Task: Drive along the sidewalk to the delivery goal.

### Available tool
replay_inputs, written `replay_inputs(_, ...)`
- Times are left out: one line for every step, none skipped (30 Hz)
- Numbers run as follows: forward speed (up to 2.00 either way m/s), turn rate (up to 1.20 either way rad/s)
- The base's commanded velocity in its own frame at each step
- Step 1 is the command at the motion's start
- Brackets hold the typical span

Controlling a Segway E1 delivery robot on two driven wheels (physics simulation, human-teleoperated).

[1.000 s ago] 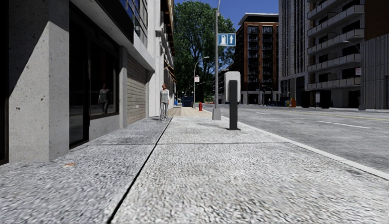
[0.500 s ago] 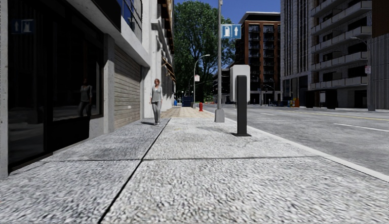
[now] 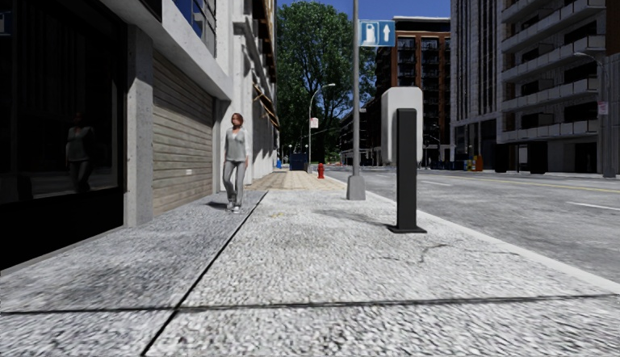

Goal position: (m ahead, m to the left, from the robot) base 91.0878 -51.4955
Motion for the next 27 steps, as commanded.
replay_inputs(2.0,0.0)
replay_inputs(2.0,0.0)
replay_inputs(2.0,0.0)
replay_inputs(2.0,0.0)
replay_inputs(2.0,0.0)
replay_inputs(2.0,0.0)
replay_inputs(2.0,0.0)
replay_inputs(2.0,0.07)
replay_inputs(2.0,0.07)
replay_inputs(2.0,0.09)
replay_inputs(2.0,0.12)
replay_inputs(2.0,0.16)
replay_inputs(2.0,0.16)
replay_inputs(2.0,0.17)
replay_inputs(2.0,0.18)
replay_inputs(2.0,0.19)
replay_inputs(2.0,0.21)
replay_inputs(2.0,0.21)
replay_inputs(2.0,0.22)
replay_inputs(2.0,0.22)
replay_inputs(2.0,0.22)
replay_inputs(2.0,0.22)
replay_inputs(2.0,0.22)
replay_inputs(2.0,0.22)
replay_inputs(2.0,0.22)
replay_inputs(2.0,0.18)
replay_inputs(2.0,0.18)
